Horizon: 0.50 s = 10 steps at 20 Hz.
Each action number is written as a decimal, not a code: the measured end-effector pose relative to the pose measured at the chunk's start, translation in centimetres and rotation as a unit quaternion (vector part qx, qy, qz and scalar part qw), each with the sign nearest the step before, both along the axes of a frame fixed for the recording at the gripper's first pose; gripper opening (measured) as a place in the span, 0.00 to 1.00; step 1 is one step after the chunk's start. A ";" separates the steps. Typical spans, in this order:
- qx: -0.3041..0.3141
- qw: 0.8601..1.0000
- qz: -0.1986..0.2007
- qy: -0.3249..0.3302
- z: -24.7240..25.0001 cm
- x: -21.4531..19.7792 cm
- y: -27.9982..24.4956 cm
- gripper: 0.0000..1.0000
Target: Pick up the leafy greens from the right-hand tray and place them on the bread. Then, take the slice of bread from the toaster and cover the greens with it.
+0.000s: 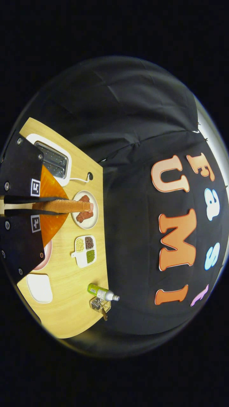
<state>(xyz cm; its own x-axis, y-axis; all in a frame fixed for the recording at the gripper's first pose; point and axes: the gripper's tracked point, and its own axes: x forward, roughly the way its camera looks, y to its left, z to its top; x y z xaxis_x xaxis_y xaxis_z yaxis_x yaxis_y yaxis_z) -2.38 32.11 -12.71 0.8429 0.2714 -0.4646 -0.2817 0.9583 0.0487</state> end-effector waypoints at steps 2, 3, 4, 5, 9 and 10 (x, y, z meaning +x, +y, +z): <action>-0.003 1.000 -0.006 0.010 -1.2 0.1 -1.3 0.07; -0.004 1.000 -0.007 0.016 -1.9 0.1 -1.8 0.07; -0.006 1.000 -0.006 0.024 -2.6 0.0 -2.3 0.07; -0.007 0.999 -0.004 0.031 -3.2 0.0 -2.7 0.07; -0.001 0.998 0.003 0.057 -5.6 -0.6 -3.8 0.07; 0.000 0.998 0.006 0.060 -6.0 -0.7 -3.9 0.07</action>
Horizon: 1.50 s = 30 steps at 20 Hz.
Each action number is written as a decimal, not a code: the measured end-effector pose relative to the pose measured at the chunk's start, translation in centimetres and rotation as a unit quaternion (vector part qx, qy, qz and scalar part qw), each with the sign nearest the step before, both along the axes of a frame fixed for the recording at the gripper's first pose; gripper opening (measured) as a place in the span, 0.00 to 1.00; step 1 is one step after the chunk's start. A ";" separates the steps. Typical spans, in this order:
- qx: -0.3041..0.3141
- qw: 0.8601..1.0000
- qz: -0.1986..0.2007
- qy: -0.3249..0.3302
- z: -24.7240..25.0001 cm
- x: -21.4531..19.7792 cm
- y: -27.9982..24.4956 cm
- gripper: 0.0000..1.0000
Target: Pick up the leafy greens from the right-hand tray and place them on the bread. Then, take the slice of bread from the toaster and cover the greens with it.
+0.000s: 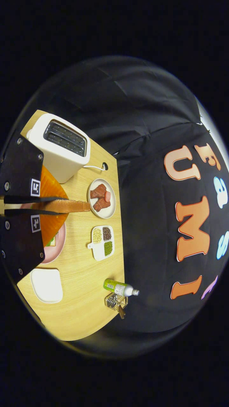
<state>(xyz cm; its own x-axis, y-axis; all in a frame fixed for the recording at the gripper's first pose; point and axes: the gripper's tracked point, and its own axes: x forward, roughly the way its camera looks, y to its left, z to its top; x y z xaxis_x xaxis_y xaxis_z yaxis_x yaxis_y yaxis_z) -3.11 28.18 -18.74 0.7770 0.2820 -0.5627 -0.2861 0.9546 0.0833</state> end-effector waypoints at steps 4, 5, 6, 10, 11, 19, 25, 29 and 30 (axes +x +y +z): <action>0.006 1.000 0.011 0.021 -1.6 -0.5 -0.6 0.07; 0.007 1.000 0.013 0.026 -2.0 -0.7 -0.8 0.07; 0.010 0.999 0.013 0.030 -2.3 -0.8 -0.8 0.07; 0.022 0.998 0.017 0.048 -3.3 -1.3 -1.0 0.07; 0.025 0.998 0.018 0.052 -3.5 -1.4 -1.1 0.07; 0.039 0.996 0.011 0.086 -5.6 -1.5 -2.0 0.07; 0.028 0.995 -0.006 0.091 -6.2 -1.0 -3.1 0.07; 0.023 0.994 -0.021 0.102 -6.5 -0.8 -4.4 0.11; 0.021 0.994 -0.025 0.105 -6.6 -0.8 -4.6 0.12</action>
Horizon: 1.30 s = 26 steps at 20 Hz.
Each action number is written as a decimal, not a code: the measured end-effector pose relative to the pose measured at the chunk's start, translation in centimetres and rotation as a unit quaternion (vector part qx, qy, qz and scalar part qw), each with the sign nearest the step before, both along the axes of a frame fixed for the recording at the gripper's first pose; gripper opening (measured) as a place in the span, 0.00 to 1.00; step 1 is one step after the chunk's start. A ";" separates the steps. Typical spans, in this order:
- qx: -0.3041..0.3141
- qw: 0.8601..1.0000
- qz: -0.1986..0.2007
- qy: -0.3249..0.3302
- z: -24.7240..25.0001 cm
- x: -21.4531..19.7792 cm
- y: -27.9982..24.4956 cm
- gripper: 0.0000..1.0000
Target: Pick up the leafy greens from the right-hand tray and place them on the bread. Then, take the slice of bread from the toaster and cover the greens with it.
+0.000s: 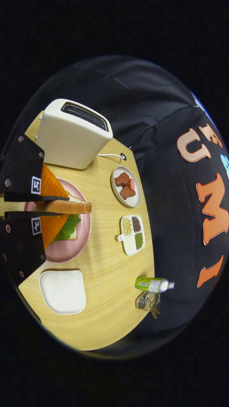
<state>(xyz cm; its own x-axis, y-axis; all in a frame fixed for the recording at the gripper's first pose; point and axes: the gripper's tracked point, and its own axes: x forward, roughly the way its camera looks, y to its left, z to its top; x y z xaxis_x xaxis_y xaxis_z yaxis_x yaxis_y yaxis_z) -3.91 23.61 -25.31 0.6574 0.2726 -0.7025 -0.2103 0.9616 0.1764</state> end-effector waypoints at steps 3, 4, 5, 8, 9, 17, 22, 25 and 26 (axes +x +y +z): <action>-0.020 1.000 -0.012 -0.003 -0.3 0.2 -1.1 0.21; -0.029 0.999 -0.016 -0.002 -0.5 0.3 -1.4 0.26; -0.038 0.999 -0.022 -0.002 -0.8 0.5 -1.9 0.32; -0.052 0.998 -0.033 0.005 -1.1 0.4 -2.9 0.47; -0.055 0.998 -0.037 0.005 -1.2 0.4 -3.2 0.52; -0.082 0.995 -0.053 -0.011 -0.3 0.8 -4.7 0.68; -0.105 0.992 -0.060 -0.043 2.3 1.4 -6.1 0.93; -0.115 0.989 -0.068 -0.064 4.3 2.0 -7.4 0.98; -0.117 0.988 -0.071 -0.071 5.0 2.1 -7.8 0.98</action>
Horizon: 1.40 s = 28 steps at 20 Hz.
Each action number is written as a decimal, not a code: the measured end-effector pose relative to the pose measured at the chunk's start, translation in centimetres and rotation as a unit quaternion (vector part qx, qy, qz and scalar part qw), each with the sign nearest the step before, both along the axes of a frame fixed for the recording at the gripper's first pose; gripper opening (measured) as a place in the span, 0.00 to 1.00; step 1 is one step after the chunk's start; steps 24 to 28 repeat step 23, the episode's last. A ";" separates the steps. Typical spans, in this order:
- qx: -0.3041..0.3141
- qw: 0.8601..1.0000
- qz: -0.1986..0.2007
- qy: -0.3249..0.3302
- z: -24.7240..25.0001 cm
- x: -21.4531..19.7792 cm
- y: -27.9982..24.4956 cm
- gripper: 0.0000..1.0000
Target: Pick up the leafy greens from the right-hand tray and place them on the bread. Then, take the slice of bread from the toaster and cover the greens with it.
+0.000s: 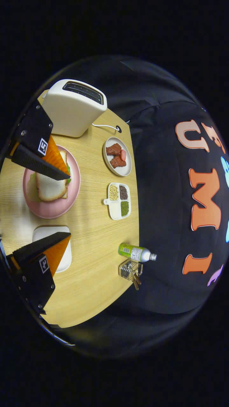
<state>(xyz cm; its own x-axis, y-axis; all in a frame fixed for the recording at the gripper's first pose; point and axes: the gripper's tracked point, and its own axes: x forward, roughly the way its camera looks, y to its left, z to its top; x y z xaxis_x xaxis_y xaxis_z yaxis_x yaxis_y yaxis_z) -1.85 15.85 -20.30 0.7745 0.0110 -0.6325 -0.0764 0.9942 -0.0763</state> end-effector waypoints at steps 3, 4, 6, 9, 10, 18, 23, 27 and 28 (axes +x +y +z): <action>-0.005 1.000 -0.007 -0.025 2.4 0.6 -1.2 0.98; -0.007 0.999 -0.007 -0.034 3.2 0.8 -1.5 0.98; -0.013 0.998 -0.007 -0.054 5.2 1.2 -2.2 0.98; -0.020 0.994 -0.007 -0.103 9.0 2.2 -3.2 0.98; -0.022 0.993 -0.007 -0.117 10.2 2.4 -3.5 0.98; -0.018 0.985 -0.014 -0.173 15.7 3.3 -5.2 0.98; -0.012 0.985 -0.012 -0.174 15.8 3.4 -5.3 0.98; -0.012 0.985 -0.012 -0.174 15.8 3.4 -5.3 0.98; -0.012 0.985 -0.012 -0.174 15.8 3.4 -5.3 0.98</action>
